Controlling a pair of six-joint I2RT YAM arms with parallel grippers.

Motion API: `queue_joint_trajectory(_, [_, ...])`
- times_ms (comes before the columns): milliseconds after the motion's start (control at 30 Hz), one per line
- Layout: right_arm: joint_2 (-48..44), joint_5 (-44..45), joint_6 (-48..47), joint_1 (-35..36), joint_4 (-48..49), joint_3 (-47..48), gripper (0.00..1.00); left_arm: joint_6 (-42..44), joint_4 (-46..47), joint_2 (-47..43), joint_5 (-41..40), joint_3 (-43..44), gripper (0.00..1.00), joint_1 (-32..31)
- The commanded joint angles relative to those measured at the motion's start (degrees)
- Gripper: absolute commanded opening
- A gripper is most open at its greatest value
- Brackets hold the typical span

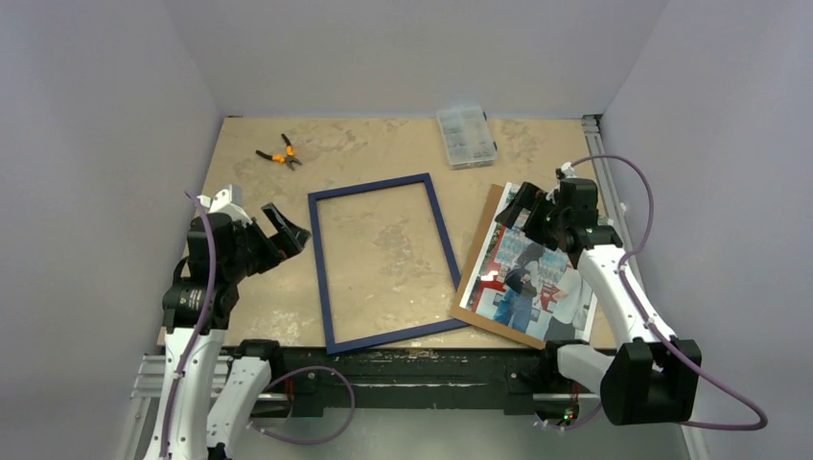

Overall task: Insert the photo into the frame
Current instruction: Adjust the photo frame at the center of the board.

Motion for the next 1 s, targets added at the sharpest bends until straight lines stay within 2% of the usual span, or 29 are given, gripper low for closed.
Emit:
queue_joint_trajectory(0, [-0.1, -3.4, -6.5, 2.7, -3.7, 3.5, 0.99, -2.6, 5.7, -3.2, 6.5, -1.9, 1.00, 0.4])
queue_joint_trajectory(200, [2.0, -0.7, -10.9, 11.1, -5.3, 5.6, 0.96, -4.8, 9.7, -7.1, 15.2, -4.8, 1.00, 0.4])
queue_joint_trajectory(367, [7.7, 6.8, -12.5, 21.5, -5.6, 8.7, 0.92, -6.3, 11.8, -9.1, 18.3, -7.0, 1.00, 0.4])
queue_joint_trajectory(600, [18.2, 15.3, -12.8, 30.5, -5.7, 13.8, 0.79, -10.2, 14.8, -6.5, 23.4, -7.7, 1.00, 0.3])
queue_joint_trajectory(767, [24.2, 17.8, -12.8, 33.2, -4.6, 15.9, 0.76, -16.8, 25.1, -7.2, 26.3, -13.0, 1.00, 0.4])
queue_joint_trajectory(967, [32.8, 22.4, -14.0, 33.8, -8.3, 20.6, 0.75, -16.9, 25.5, -6.1, 26.6, -13.1, 1.00, 0.4])
